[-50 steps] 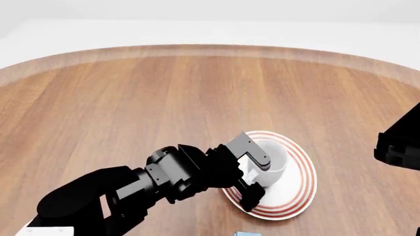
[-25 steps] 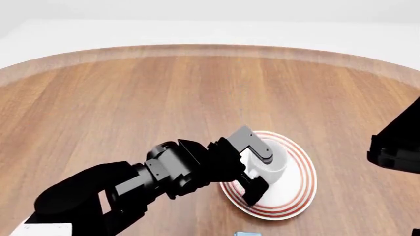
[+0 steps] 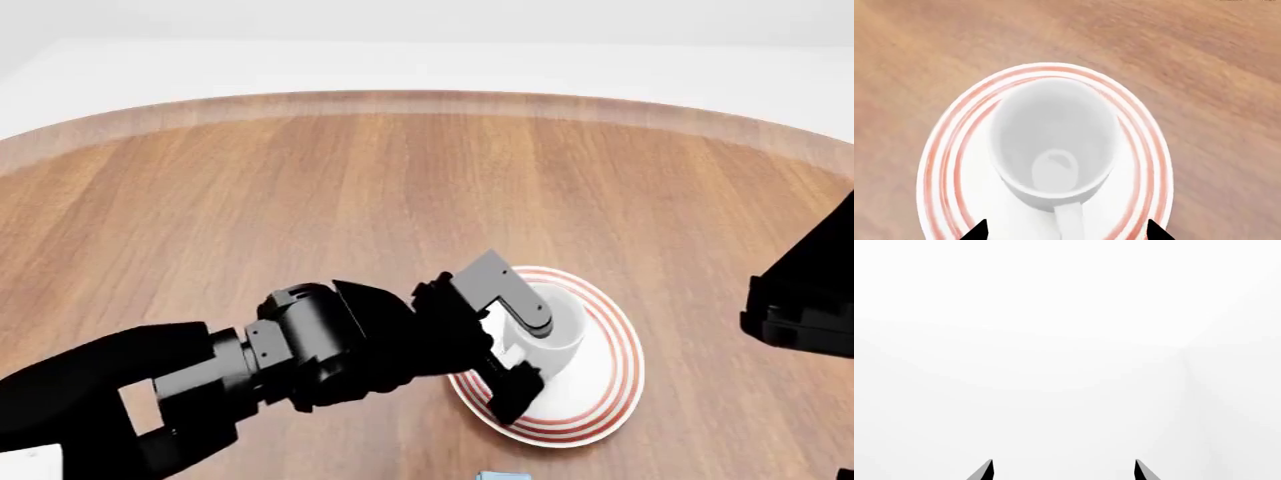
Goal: Pick up the white mug and put it on the plate, and put the chocolate pudding to the right of the plate.
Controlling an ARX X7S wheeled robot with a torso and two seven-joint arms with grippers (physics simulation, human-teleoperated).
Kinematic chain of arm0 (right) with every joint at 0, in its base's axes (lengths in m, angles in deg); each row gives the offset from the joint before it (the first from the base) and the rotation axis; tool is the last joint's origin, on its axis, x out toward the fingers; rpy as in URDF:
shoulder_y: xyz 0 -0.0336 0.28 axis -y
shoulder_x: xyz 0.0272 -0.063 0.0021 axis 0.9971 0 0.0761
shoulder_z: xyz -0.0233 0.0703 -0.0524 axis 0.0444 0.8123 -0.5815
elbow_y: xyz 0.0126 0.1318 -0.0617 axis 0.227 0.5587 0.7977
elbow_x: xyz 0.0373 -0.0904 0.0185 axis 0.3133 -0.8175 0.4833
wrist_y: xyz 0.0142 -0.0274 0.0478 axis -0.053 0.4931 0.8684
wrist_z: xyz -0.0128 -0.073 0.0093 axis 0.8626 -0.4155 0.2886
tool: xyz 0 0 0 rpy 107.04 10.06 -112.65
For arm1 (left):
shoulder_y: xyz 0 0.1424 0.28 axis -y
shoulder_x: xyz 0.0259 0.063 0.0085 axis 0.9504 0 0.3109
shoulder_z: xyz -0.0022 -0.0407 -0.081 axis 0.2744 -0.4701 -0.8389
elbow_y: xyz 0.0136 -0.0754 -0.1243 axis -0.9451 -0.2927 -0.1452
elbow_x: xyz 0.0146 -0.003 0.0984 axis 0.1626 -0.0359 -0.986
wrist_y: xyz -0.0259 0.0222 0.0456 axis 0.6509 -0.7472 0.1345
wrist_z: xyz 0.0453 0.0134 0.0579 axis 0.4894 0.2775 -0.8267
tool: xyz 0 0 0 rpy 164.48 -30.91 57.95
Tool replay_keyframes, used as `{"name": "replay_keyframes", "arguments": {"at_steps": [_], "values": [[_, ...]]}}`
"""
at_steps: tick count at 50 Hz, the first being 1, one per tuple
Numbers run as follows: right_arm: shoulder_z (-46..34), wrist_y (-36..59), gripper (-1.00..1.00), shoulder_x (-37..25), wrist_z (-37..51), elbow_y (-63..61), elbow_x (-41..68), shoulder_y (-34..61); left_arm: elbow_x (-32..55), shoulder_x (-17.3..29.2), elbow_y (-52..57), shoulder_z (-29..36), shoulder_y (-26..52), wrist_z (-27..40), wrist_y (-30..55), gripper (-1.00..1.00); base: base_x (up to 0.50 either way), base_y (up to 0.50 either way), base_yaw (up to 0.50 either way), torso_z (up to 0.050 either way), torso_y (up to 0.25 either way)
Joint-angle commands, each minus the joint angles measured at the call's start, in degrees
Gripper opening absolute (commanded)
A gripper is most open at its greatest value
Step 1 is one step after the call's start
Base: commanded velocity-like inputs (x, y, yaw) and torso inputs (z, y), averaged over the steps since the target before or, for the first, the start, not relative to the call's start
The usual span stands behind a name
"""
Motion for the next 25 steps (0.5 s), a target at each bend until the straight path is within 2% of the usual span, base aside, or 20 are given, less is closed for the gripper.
{"name": "replay_keyframes", "arguments": {"at_steps": [1, 14, 21, 25], "values": [[0.81, 0.12, 1.0, 0.83, -1.1, -0.58, -1.09, -0.18, 1.15, 5.46, 13.11, -2.11, 1.37, 4.1, 1.36, 1.0, 0.0, 0.0, 0.0, 0.0, 0.0], [0.86, 0.68, 1.0, 0.52, -0.76, -1.41, -0.66, -0.26, 3.07, 14.74, 27.92, -4.87, 4.59, 9.25, 1.73, 1.0, 0.0, 0.0, 0.0, 0.0, 0.0], [0.91, 0.72, 1.0, 0.41, -0.66, -1.46, -0.5, -0.36, 5.47, 20.9, 37.33, -9.09, 6.63, 11.5, -0.58, 1.0, 0.0, 0.0, 0.0, 0.0, 0.0], [0.77, 0.74, 1.0, 0.38, -0.64, -1.47, -0.52, -0.36, 7.41, 22.88, 39.68, -10.96, 7.32, 12.27, -1.39, 1.0, 0.0, 0.0, 0.0, 0.0, 0.0]]}}
